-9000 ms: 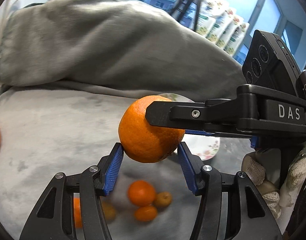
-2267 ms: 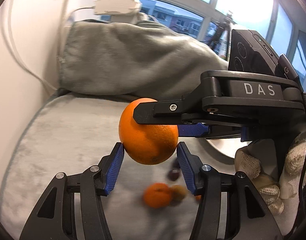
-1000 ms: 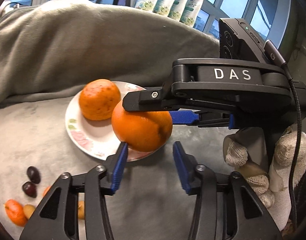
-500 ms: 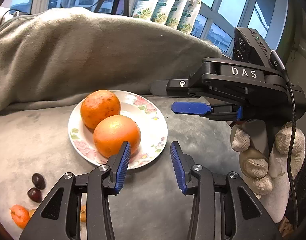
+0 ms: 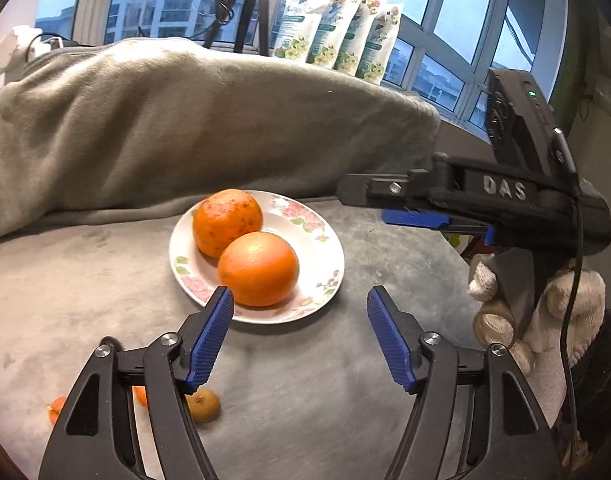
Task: Organize fruits
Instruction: 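Withdraw the left tool from the plate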
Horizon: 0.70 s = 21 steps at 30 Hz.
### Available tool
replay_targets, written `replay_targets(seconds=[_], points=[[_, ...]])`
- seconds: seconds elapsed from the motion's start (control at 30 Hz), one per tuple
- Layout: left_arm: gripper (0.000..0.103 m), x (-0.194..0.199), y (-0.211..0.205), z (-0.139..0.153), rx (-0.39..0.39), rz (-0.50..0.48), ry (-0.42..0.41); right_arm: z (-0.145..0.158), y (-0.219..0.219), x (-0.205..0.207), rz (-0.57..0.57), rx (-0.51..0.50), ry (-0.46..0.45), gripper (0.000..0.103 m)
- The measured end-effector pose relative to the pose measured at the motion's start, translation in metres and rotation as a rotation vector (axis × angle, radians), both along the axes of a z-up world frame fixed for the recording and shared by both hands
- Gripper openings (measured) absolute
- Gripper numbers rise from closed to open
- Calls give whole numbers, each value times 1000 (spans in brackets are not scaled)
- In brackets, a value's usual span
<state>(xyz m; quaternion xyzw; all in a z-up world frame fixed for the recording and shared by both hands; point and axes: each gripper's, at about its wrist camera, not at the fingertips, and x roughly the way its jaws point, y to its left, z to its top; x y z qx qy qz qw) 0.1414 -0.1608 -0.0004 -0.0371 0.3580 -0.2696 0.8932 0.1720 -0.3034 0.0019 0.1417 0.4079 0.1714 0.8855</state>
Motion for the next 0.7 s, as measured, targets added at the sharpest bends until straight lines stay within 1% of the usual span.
replay_targets(seconds=[0.13,0.23,0.4,0.57,0.7], points=[[69,-7,11,2,12,5,-22,5,13,-16,26,-73,-59,89],[69,-13,22,3,34,8,-41,6,20,-25,39,-111,-81,89],[69,-20,52,1,64,38,-64,4,24,-37,39,-119,-97,90],[69,-23,98,-2,87,117,-64,-2,28,-51,55,-113,-103,90],[69,-24,139,-12,95,196,-31,-6,38,-61,83,-130,-118,90]])
